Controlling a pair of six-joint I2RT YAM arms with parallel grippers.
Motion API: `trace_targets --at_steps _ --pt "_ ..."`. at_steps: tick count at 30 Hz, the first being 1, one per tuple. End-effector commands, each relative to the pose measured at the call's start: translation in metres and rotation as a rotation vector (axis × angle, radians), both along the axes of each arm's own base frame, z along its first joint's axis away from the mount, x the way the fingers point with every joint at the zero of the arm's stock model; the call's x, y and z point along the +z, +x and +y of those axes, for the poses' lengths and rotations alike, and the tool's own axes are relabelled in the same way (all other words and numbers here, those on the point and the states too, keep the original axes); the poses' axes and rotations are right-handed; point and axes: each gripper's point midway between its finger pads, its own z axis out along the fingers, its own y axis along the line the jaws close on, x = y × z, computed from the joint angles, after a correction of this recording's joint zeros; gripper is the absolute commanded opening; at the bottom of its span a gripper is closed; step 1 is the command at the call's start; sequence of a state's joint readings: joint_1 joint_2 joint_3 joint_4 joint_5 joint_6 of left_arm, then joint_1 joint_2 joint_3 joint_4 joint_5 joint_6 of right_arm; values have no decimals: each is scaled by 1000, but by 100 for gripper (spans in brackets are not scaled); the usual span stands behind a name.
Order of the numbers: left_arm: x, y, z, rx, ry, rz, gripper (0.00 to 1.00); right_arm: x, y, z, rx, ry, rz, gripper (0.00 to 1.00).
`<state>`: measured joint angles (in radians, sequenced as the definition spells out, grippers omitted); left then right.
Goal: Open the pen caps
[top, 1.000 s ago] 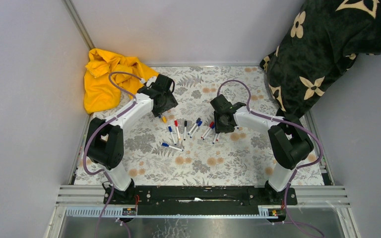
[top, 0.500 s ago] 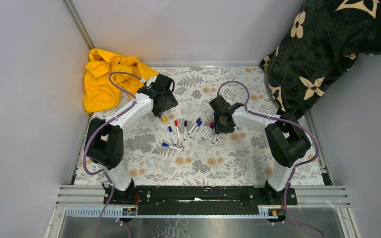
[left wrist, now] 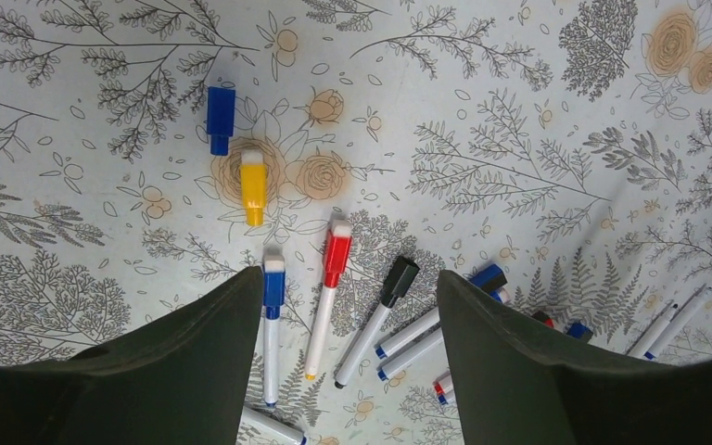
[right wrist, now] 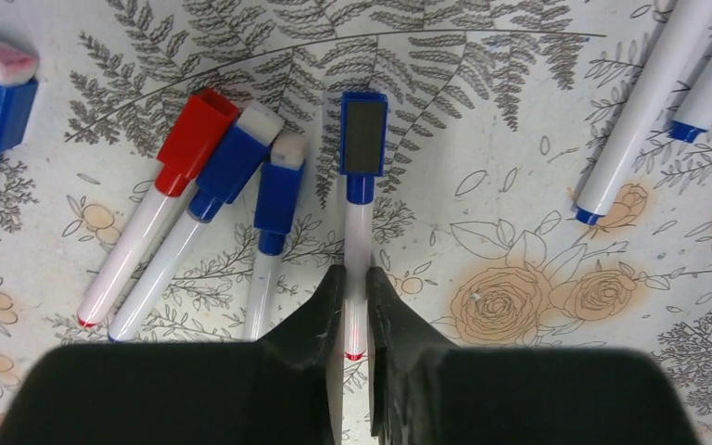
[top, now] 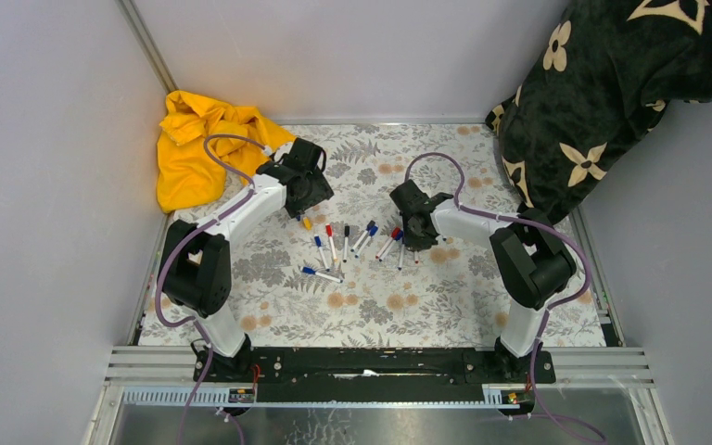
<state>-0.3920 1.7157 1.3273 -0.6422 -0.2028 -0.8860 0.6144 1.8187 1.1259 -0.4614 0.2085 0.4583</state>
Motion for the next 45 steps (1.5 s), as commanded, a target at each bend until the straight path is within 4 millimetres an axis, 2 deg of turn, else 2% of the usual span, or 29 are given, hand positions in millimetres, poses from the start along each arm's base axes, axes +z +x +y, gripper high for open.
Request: trace_targets --at_steps 1,3,6,9,14,19,23,28,37,45 --pt "11 8 -11 -21 -48 -50 75 4 -3 -12 -4 -66 -13 7" --pt "11 7 -15 -34 -68 -48 75 10 -4 -16 3 -74 -23 0" --pt "13 6 -25 -64 -116 -49 76 24 -4 -19 17 -73 -53 0" --pt "16 2 -45 -115 -213 -37 76 44 -4 -17 48 -43 -89 0" --pt "25 -4 -90 -215 -426 -59 76 75 -5 8 117 116 -132 0" --pt "28 -11 -130 -306 -488 -56 76 88 -9 35 180 247 -116 0" --pt "29 -17 -152 -328 -535 -47 76 97 -10 51 212 328 -108 0" --pt "26 -23 -171 -340 -563 -25 75 107 -10 66 236 400 -110 0" --pt "18 -28 -191 -333 -616 -1 72 116 -9 78 254 460 -109 0" --pt "18 -28 -197 -329 -641 -1 55 120 -6 82 259 482 -112 0"
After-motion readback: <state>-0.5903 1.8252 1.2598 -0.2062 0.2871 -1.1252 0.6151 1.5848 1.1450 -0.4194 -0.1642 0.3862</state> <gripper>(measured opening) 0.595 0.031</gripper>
